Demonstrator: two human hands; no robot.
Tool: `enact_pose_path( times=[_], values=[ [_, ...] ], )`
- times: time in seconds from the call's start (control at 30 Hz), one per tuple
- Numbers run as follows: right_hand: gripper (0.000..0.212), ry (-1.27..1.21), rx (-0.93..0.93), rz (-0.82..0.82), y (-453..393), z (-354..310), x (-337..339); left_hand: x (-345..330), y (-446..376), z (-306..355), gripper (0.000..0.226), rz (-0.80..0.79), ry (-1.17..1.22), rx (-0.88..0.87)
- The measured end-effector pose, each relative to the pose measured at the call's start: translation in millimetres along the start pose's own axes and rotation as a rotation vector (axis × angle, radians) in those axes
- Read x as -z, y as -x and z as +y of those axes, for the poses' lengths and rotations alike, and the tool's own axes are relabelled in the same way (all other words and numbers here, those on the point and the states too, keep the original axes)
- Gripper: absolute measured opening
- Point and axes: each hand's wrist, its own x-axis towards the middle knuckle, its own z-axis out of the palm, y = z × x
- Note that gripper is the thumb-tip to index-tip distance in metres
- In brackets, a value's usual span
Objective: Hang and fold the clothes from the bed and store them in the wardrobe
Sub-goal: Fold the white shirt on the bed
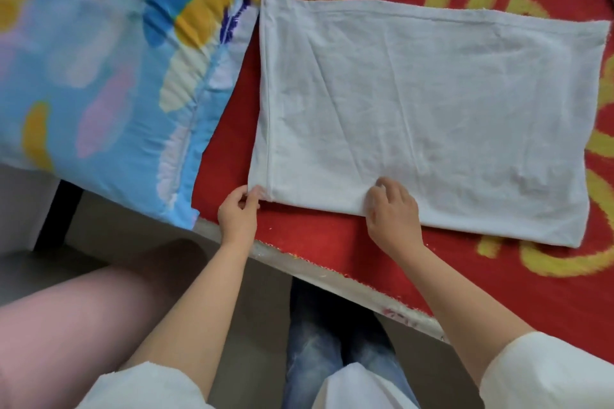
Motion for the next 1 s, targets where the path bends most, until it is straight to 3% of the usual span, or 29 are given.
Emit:
enact_pose_path(
  times=[0.13, 0.27, 0.43, 0.6, 0.73, 0.9, 1.0],
  values=[
    [0.028, 0.032, 0.020, -0.037, 0.3, 5.2, 0.1, 7.8, -9.4, -3.6, 0.029, -0.032, 0.095, 0.058],
    [0.033, 0.084, -0.011, -0.077, -4.4, 2.2, 2.9, 12.9, -13.5, -5.1, 0.027, -0.005, 0.053, -0.016],
    [0.036, 0.112, -0.055, -0.093, -7.7, -5.5, 2.3, 17.4, -14.5, -2.9, 0.029, -0.009, 0.011, 0.044],
    [0.014, 0.079, -0.157, -0.122, -13.2, -12.9, 1.3, 14.3, -10.9, 3.3, 0.009, -0.014, -0.014, -0.041],
    [0.016, 0.094, -0.240, -0.172, -19.0, -18.8, 2.5, 3.4, -1.7, 2.5, 0.015, -0.042, -0.157, -0.093],
    [0.011, 0.075, -0.201, -0.095, -18.1, -19.7, -0.7, -7.1, -7.1, 3.9, 0.022, -0.026, -0.288, -0.086],
    [0.013, 0.106, -0.170, -0.107, -19.2, -19.9, 0.5, -5.2, -7.5, 9.0, 0.021, -0.017, -0.158, -0.010]
  ],
)
